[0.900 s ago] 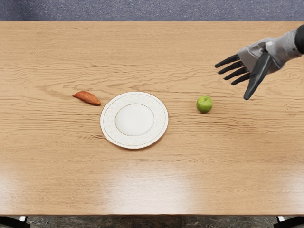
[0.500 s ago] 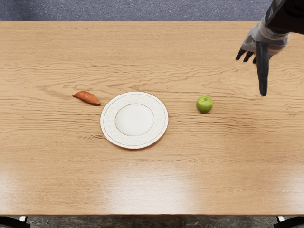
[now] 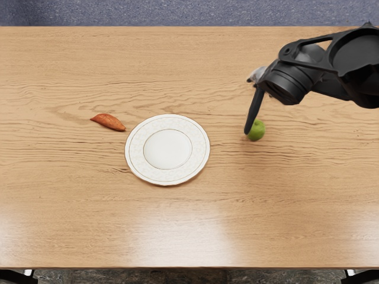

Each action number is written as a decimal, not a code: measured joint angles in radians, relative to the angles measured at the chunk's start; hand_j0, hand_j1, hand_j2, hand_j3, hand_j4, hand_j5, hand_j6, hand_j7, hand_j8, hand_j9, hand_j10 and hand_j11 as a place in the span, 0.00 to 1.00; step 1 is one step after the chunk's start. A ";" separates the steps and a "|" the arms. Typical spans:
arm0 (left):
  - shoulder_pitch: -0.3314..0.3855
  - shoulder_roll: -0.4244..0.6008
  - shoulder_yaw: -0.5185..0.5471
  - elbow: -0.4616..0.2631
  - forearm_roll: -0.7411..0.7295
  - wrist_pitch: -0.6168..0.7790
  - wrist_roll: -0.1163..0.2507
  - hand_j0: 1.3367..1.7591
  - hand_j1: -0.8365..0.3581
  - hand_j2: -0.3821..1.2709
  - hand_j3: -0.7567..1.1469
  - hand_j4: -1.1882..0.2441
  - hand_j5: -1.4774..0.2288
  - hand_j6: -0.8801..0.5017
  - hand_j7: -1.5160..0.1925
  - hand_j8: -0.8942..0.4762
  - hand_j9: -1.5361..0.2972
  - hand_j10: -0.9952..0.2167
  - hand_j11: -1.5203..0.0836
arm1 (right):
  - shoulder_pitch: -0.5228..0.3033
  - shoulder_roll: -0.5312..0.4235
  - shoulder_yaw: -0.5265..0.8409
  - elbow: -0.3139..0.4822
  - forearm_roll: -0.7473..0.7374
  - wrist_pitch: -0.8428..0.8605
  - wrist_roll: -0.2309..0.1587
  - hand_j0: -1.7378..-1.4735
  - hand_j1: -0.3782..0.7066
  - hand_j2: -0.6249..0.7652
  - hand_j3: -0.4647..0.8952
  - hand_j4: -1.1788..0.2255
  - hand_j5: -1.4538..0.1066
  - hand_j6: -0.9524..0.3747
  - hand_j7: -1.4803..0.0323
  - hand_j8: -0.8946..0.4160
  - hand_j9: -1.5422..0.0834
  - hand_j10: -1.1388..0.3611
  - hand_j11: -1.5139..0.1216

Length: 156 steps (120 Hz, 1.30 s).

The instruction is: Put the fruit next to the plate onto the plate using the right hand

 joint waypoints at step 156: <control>0.000 0.000 0.000 0.000 0.000 0.000 0.000 0.76 0.98 0.23 0.40 0.82 0.86 0.63 0.88 0.64 0.83 0.81 0.94 | -0.352 0.028 0.221 -0.084 -0.378 -0.231 0.000 0.30 0.35 0.41 0.34 0.63 0.69 0.50 0.73 0.46 0.72 0.56 0.69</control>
